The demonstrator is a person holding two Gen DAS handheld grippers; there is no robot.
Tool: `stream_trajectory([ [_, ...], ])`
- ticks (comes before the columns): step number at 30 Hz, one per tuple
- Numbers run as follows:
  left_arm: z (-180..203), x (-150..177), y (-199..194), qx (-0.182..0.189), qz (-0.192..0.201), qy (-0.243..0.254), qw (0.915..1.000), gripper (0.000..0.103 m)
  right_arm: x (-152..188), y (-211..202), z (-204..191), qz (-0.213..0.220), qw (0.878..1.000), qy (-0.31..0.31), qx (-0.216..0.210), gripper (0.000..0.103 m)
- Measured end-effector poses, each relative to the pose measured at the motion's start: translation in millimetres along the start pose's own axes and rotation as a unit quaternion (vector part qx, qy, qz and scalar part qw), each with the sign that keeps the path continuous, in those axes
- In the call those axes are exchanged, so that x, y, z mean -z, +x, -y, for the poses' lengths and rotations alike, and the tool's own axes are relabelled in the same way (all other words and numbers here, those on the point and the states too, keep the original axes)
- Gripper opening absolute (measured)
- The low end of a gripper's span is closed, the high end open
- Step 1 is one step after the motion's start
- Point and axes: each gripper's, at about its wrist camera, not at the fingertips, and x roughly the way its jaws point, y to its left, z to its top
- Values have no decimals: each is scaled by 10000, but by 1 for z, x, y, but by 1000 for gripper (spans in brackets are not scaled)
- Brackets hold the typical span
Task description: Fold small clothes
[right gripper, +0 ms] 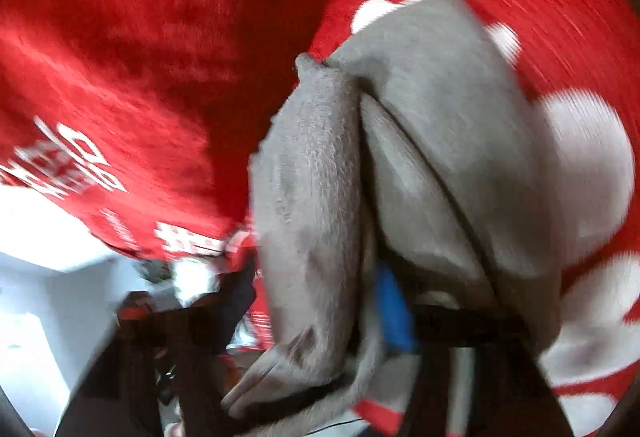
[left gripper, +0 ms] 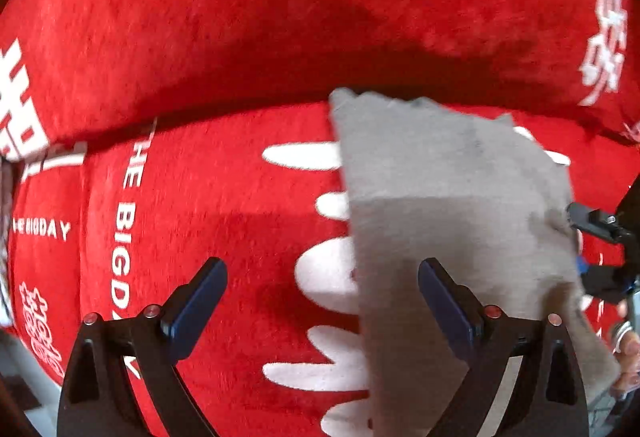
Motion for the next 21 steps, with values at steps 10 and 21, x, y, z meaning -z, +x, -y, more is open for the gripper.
stream_trajectory([
  [10,23,7,-6,348,125,129,9992,97,10,-59,-38,823,9874,-1269,473,13],
  [21,37,16,9,235,-100,237,9994,97,5,-60,4,758,9779,-855,1752,25],
])
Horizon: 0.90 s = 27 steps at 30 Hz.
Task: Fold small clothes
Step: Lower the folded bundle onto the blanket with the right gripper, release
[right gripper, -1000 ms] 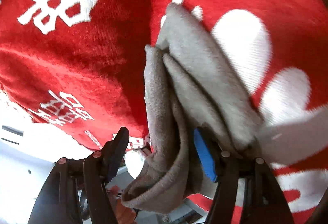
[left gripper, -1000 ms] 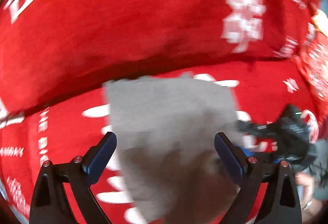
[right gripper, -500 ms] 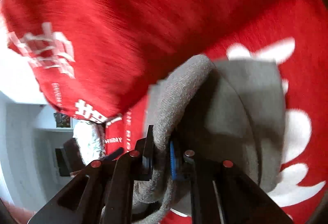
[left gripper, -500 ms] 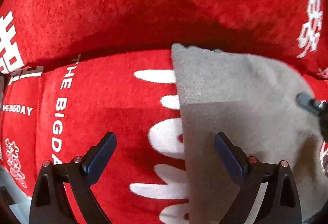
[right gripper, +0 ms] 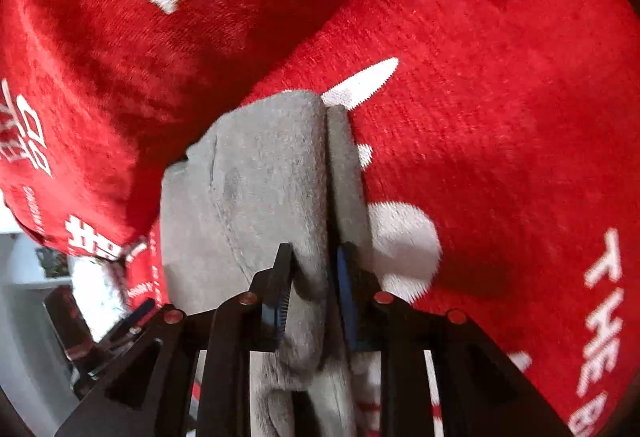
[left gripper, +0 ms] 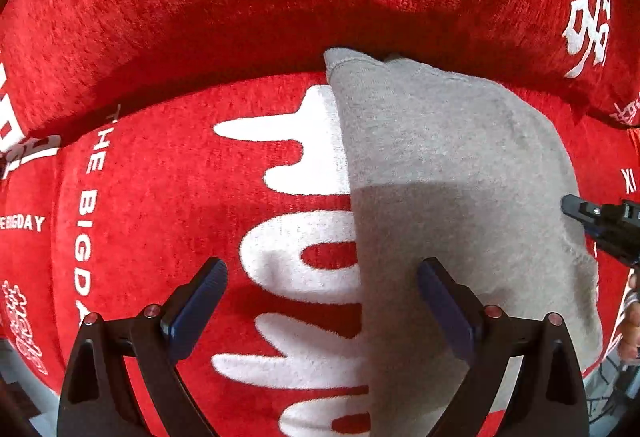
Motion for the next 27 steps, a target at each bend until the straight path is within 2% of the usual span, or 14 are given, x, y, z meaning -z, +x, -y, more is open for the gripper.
stream_trajectory([
  [2,-2,3,-6,-68,-11,42,10000,97,10,-14,-10,-31,9998,-181,75,26],
  [3,-4,4,-9,-66,-12,43,10000,97,15,-20,-10,-58,9997,-237,12,33],
  [4,-6,6,-12,-42,-26,35,10000,97,26,-28,-14,-145,9994,-308,-66,50],
  [5,-8,9,-13,-21,-54,24,10000,97,34,-31,-15,-221,9991,-357,-85,59],
  [6,-8,13,-15,-1,-91,24,10000,97,42,-34,-17,-294,9987,-406,-117,64],
  [7,-7,18,-16,7,-128,44,9999,97,53,-34,-17,-433,9979,-455,-174,64],
  [8,-6,23,-16,1,-169,77,9998,97,60,-33,-16,-548,9972,-471,-173,62],
  [9,-4,27,-15,-7,-207,99,9997,97,66,-29,-13,-682,9964,-491,-110,47],
  [10,-2,33,-13,-13,-268,114,9996,97,73,-21,-9,-869,9949,-513,39,10],
  [11,0,38,-11,-15,-315,111,9994,97,78,-16,-6,-993,9936,-504,171,7],
  [16,3,52,-2,-23,-389,-13,9992,97,85,-28,-3,-723,9952,-580,317,6],
  [19,3,59,4,-12,-467,-18,9989,97,90,-16,13,-861,9928,-558,617,6],
  [21,6,63,7,-20,-520,14,9986,97,94,-9,20,-872,9927,-525,648,6],
  [27,12,68,4,-81,-508,254,9984,97,105,-15,12,-743,9916,-566,891,7],
])
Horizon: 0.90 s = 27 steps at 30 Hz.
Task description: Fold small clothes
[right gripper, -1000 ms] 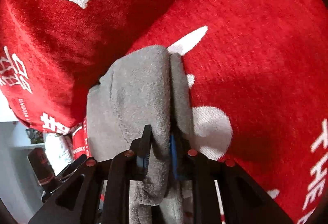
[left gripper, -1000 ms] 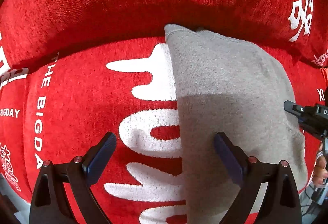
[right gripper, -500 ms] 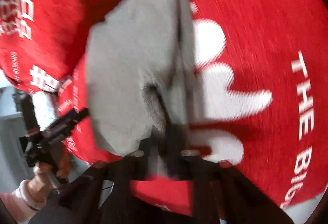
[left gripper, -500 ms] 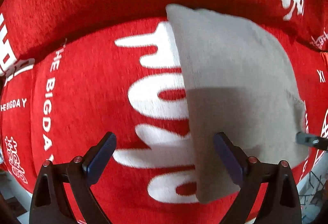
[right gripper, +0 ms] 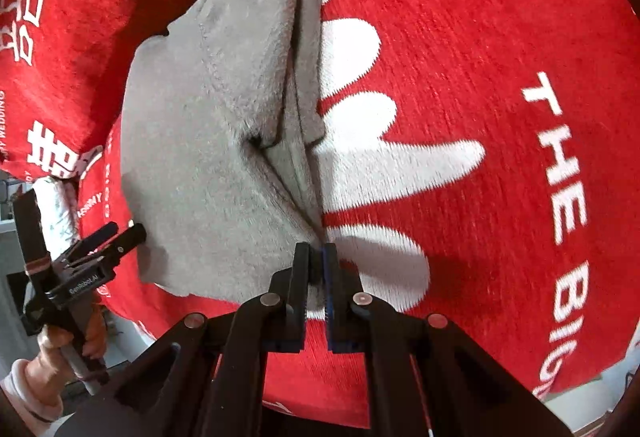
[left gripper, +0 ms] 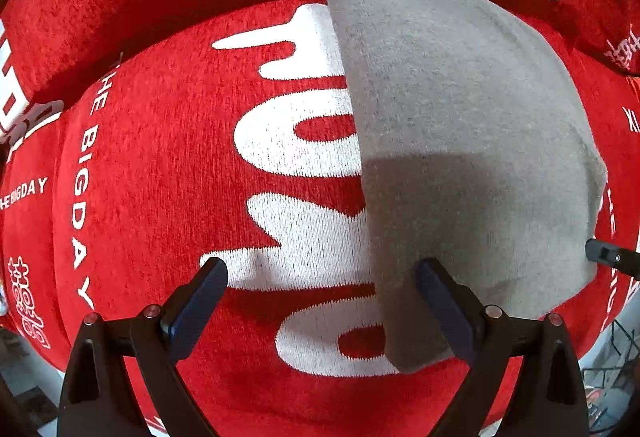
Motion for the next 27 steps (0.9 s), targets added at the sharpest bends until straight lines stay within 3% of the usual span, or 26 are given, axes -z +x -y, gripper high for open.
stream_trajectory([
  [12,-11,-2,-4,189,-113,79,9997,97,24,-33,-2,288,9962,551,603,11],
  [27,-29,16,-21,358,-163,319,9987,97,54,-38,-26,534,9919,940,659,13],
])
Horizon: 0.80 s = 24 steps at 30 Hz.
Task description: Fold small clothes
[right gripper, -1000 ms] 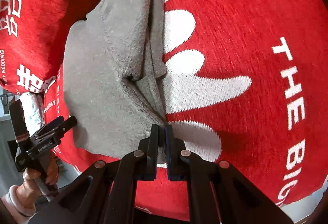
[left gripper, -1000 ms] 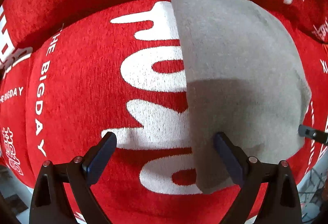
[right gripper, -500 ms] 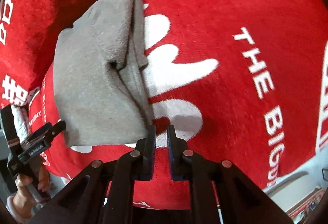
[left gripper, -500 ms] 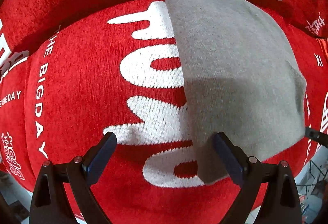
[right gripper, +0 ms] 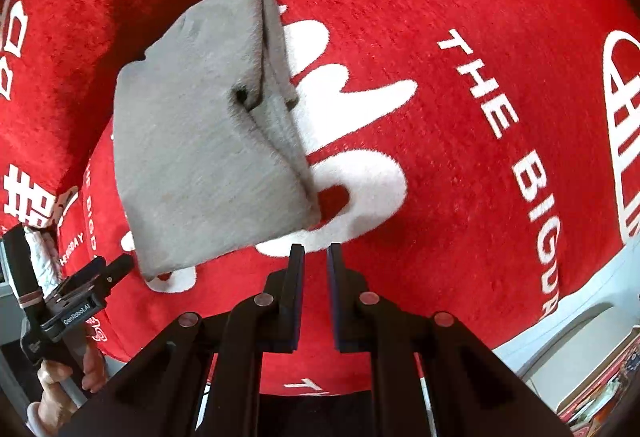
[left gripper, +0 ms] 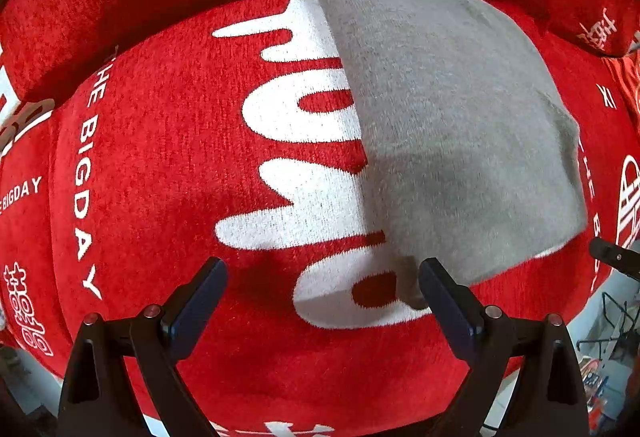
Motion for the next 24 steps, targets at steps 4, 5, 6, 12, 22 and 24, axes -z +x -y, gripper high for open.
stream_trajectory([
  [4,-6,8,-5,12,26,73,10000,97,13,-1,-7,100,9999,52,-13,47],
  [5,-10,10,-5,25,21,74,10000,97,16,-1,-9,116,9999,49,-2,47],
  [6,-11,12,-7,51,17,79,10000,97,18,0,-12,112,9999,40,3,47],
  [12,-12,14,-5,79,15,205,9998,97,30,8,-30,44,9999,-112,-28,47],
  [22,-16,-4,-7,-50,75,-223,9997,103,-2,0,-43,33,9978,-621,-218,47],
  [24,-14,-14,-11,-144,138,-318,9993,103,-16,-6,-45,44,9970,-727,-272,54],
])
